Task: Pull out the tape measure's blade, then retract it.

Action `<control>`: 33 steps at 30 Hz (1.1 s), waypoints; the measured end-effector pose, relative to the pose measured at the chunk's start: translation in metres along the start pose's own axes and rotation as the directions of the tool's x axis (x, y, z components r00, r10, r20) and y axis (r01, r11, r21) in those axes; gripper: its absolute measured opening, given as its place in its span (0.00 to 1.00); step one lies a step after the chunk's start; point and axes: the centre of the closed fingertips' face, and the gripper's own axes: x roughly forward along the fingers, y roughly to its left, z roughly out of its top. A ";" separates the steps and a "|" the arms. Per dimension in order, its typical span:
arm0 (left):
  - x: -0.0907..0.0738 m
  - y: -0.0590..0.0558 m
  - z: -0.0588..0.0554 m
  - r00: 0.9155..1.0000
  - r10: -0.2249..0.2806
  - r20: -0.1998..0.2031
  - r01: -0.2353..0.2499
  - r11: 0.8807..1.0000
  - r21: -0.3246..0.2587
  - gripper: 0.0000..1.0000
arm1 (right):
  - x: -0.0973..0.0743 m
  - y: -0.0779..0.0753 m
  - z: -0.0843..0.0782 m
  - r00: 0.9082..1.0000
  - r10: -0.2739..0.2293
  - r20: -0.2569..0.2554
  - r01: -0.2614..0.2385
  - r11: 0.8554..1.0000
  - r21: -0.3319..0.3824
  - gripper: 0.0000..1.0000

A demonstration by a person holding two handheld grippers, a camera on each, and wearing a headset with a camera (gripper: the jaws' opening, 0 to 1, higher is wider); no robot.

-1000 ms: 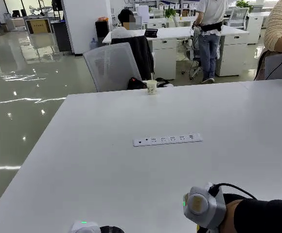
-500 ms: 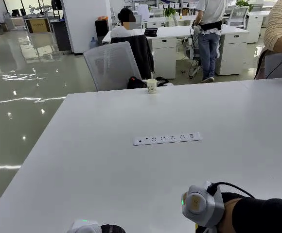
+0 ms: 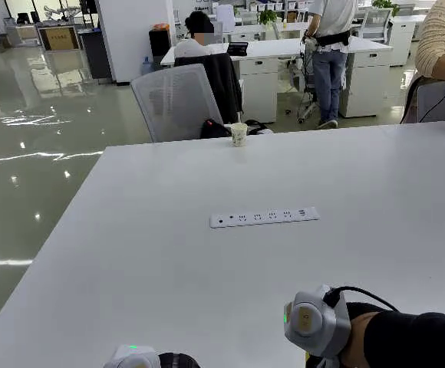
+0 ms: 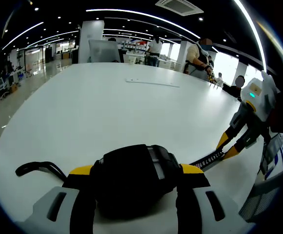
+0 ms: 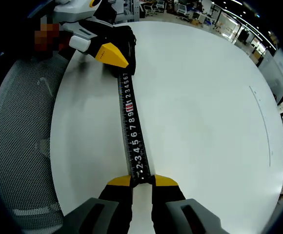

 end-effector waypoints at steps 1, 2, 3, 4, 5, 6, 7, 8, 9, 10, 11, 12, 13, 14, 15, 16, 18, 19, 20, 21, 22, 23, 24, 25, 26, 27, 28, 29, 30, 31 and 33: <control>0.000 0.000 0.000 1.000 0.000 0.000 0.000 1.000 -0.001 0.62 | 0.000 0.000 0.000 1.000 0.000 0.000 0.000 1.000 0.000 0.11; 0.000 0.000 0.000 1.000 0.000 0.001 0.000 1.000 0.000 0.62 | 0.000 0.000 0.001 1.000 0.001 -0.001 -0.001 1.000 -0.002 0.11; 0.000 0.000 0.000 1.000 0.000 0.001 0.000 1.000 -0.001 0.62 | 0.000 0.000 0.001 1.000 0.001 0.000 -0.001 1.000 -0.003 0.11; 0.001 0.000 0.000 1.000 0.000 0.001 0.000 1.000 -0.001 0.62 | 0.000 0.000 0.001 1.000 0.001 -0.001 -0.001 1.000 -0.003 0.11; 0.001 0.000 0.000 1.000 0.000 0.001 0.000 1.000 -0.001 0.62 | 0.000 0.000 0.001 1.000 0.001 -0.001 -0.001 1.000 -0.004 0.11; 0.001 -0.001 0.000 1.000 0.000 0.001 0.000 1.000 -0.001 0.62 | 0.000 0.000 0.002 1.000 0.001 -0.001 -0.001 1.000 -0.005 0.11; 0.001 -0.001 0.000 1.000 0.000 0.002 0.000 1.000 -0.001 0.62 | 0.000 0.000 0.002 1.000 0.002 -0.001 -0.002 1.000 -0.005 0.11; 0.001 -0.001 0.000 1.000 0.000 0.002 0.000 1.000 -0.001 0.62 | 0.000 0.000 0.002 1.000 0.001 0.000 -0.001 1.000 -0.006 0.11; 0.001 -0.001 0.001 1.000 0.000 0.002 0.000 1.000 -0.001 0.62 | 0.000 0.000 0.002 1.000 0.001 0.000 -0.001 1.000 -0.006 0.11; 0.001 -0.001 0.001 1.000 0.000 0.002 0.000 1.000 -0.002 0.62 | 0.000 0.000 0.002 1.000 0.001 0.001 -0.001 1.000 -0.007 0.11; 0.001 -0.001 0.001 1.000 0.000 0.002 0.000 1.000 -0.002 0.62 | 0.000 -0.001 0.002 1.000 0.002 0.001 -0.002 1.000 -0.007 0.11; 0.001 -0.001 0.001 1.000 -0.001 0.001 0.001 1.000 -0.002 0.62 | 0.000 -0.001 0.003 1.000 0.002 0.002 -0.002 1.000 -0.006 0.11; 0.001 -0.001 0.001 1.000 0.000 0.001 0.000 1.000 -0.002 0.62 | 0.000 -0.001 0.003 1.000 0.002 0.002 -0.002 1.000 -0.006 0.11; 0.001 -0.001 0.001 1.000 0.000 0.001 0.000 1.000 -0.002 0.62 | 0.000 -0.001 0.003 1.000 0.002 0.002 -0.002 1.000 -0.006 0.11; 0.001 -0.001 0.001 1.000 0.000 0.001 0.000 1.000 -0.002 0.62 | 0.001 -0.001 0.004 1.000 0.002 0.002 -0.002 1.000 -0.006 0.11; 0.001 -0.001 0.002 1.000 0.000 0.001 0.000 1.000 -0.002 0.62 | 0.001 -0.002 0.004 1.000 0.002 0.003 -0.002 1.000 -0.006 0.11; 0.002 -0.001 0.002 1.000 -0.001 0.001 0.001 1.000 -0.002 0.62 | 0.001 -0.002 0.005 1.000 0.002 0.003 -0.002 1.000 -0.006 0.11; 0.002 -0.001 0.002 1.000 -0.001 0.001 0.001 1.000 -0.002 0.62 | 0.001 -0.002 0.005 1.000 0.002 0.003 -0.002 1.000 -0.007 0.11; 0.002 -0.001 0.003 1.000 -0.001 0.001 0.001 1.000 -0.002 0.62 | 0.001 -0.002 0.005 1.000 0.001 0.003 -0.001 1.000 -0.007 0.11; 0.002 -0.001 0.003 1.000 -0.001 0.001 0.001 1.000 -0.002 0.62 | 0.001 -0.002 0.005 1.000 0.001 0.003 -0.001 1.000 -0.007 0.11; 0.002 -0.001 0.003 1.000 -0.001 0.001 0.001 1.000 -0.002 0.62 | 0.001 -0.002 0.006 1.000 0.002 0.004 -0.002 1.000 -0.006 0.11; 0.003 -0.001 0.003 1.000 -0.001 0.001 0.001 1.000 -0.002 0.62 | 0.001 -0.003 0.006 1.000 0.002 0.005 -0.002 1.000 -0.006 0.11; 0.003 -0.001 0.003 1.000 -0.001 0.000 0.001 1.000 -0.003 0.62 | 0.001 -0.003 0.006 1.000 0.002 0.006 -0.002 1.000 -0.006 0.11; 0.003 -0.001 0.003 1.000 -0.001 0.000 0.001 1.000 -0.003 0.62 | 0.001 -0.003 0.007 1.000 0.003 0.007 -0.003 1.000 -0.006 0.11; 0.002 -0.002 0.003 1.000 -0.001 0.001 0.001 1.000 -0.003 0.62 | 0.001 -0.003 0.007 1.000 0.003 0.007 -0.003 1.000 -0.006 0.11; 0.002 -0.002 0.003 1.000 -0.001 0.001 0.001 1.000 -0.003 0.62 | 0.001 -0.003 0.007 1.000 0.003 0.007 -0.003 1.000 -0.006 0.11; 0.002 -0.001 0.003 1.000 -0.001 0.000 0.001 1.000 -0.003 0.62 | 0.001 -0.003 0.008 1.000 0.003 0.006 -0.003 1.000 -0.007 0.11; 0.002 -0.001 0.003 1.000 -0.001 0.000 0.001 1.000 -0.003 0.62 | 0.001 -0.003 0.008 1.000 0.003 0.006 -0.003 1.000 -0.007 0.11; 0.002 -0.001 0.002 1.000 -0.001 0.000 0.001 1.000 -0.003 0.62 | 0.001 -0.003 0.009 1.000 0.003 0.006 -0.003 1.000 -0.003 0.11; 0.002 -0.001 0.002 1.000 -0.001 0.000 0.001 1.000 -0.003 0.62 | 0.001 -0.003 0.009 1.000 0.003 0.005 -0.003 1.000 -0.002 0.11; 0.001 -0.001 0.002 1.000 -0.001 0.001 0.001 1.000 -0.003 0.62 | 0.001 -0.002 0.009 1.000 0.003 0.003 -0.003 1.000 -0.005 0.11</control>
